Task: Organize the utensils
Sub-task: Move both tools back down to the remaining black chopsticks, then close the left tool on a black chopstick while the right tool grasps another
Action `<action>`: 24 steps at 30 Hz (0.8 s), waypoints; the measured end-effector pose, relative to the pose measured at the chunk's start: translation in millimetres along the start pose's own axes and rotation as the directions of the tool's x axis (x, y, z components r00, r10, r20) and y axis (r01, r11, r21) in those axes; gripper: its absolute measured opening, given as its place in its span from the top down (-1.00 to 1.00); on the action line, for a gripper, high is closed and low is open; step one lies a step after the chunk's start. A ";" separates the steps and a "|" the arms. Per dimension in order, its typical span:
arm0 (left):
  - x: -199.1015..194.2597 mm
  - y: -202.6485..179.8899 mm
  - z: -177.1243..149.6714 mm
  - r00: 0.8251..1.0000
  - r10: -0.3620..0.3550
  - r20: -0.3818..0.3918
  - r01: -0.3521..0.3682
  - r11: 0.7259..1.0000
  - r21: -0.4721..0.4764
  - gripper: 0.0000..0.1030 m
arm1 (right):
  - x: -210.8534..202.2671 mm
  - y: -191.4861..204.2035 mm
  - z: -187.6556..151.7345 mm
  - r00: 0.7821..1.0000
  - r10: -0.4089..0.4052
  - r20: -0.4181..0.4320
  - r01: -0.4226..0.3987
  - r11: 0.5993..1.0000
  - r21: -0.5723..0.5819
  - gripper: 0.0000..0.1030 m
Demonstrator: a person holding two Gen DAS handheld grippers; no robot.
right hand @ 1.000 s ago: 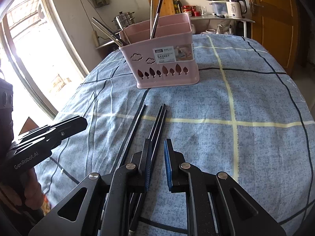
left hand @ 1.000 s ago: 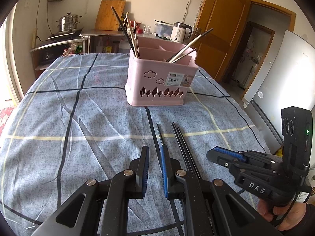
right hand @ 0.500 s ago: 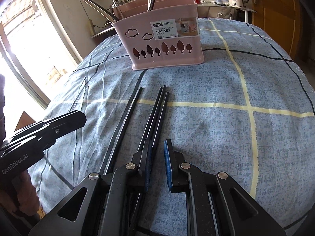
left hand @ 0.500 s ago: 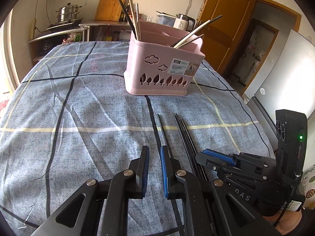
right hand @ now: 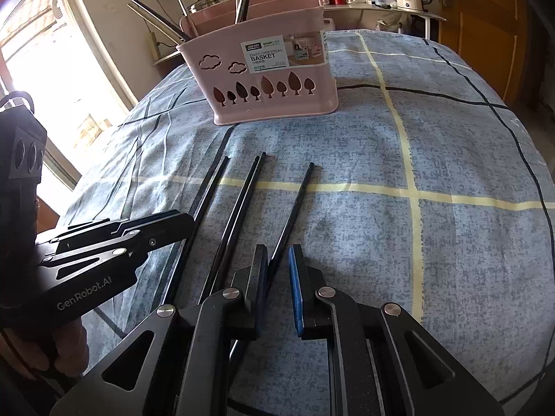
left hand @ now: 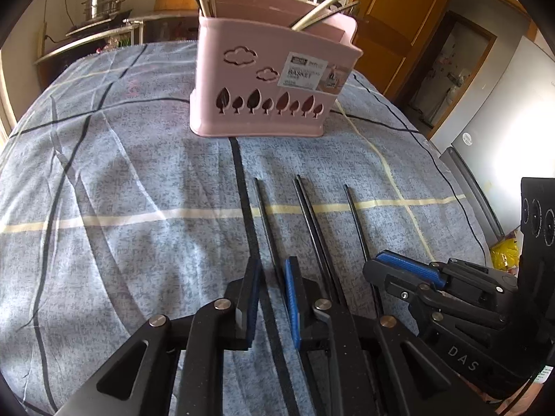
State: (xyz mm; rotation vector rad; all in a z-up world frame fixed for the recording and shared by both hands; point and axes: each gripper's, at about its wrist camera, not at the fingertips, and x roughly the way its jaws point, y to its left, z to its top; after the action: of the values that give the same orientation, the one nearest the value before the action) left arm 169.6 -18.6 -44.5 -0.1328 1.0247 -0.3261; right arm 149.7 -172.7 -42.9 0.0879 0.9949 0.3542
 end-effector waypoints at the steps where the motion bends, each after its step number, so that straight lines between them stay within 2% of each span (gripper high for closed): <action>1: 0.4 -2.6 0.3 1.000 0.003 0.003 -0.003 1.000 0.007 0.65 | 0.0 -0.1 -0.1 1.000 0.001 -0.001 -0.001 1.000 -0.001 0.75; 6: 3.6 -11.7 0.2 1.000 0.028 0.010 -0.028 0.999 0.046 0.59 | -0.3 -1.1 0.1 1.000 0.003 -0.005 -0.003 1.000 -0.007 0.78; 8: 4.1 -14.7 -0.7 0.999 0.052 0.015 -0.053 0.996 0.072 0.69 | -0.6 -2.5 0.3 1.000 0.005 -0.009 -0.005 1.000 -0.008 0.81; 9: 4.6 -16.0 -1.2 0.997 0.072 0.016 -0.073 0.994 0.081 0.84 | -1.1 -3.9 0.3 1.000 0.008 -0.011 -0.008 1.000 -0.007 0.81; 12: 1.9 -9.8 -1.9 0.997 0.081 0.006 -0.081 0.995 0.067 0.87 | -2.5 -8.1 0.7 1.000 0.009 -0.017 -0.009 1.000 -0.008 0.81; 15: -3.7 1.9 -3.1 0.994 0.112 0.005 -0.112 0.992 0.049 0.88 | -3.5 -12.9 1.7 1.000 0.006 -0.023 -0.006 1.000 -0.007 0.81; 20: -8.1 18.3 0.8 0.992 0.122 -0.019 -0.122 0.992 0.005 0.87 | -0.5 -17.1 7.3 0.999 0.001 -0.044 0.000 1.000 0.016 0.81; 24: -3.3 11.2 7.6 0.985 0.163 -0.047 -0.160 0.985 0.069 0.83 | 5.8 -11.5 14.4 0.997 -0.040 -0.062 0.040 0.999 0.005 0.81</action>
State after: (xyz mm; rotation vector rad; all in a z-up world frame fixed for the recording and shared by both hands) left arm 176.8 -7.3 -40.8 0.0180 1.0683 -0.2155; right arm 167.4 -180.3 -42.4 0.0631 1.0574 0.3185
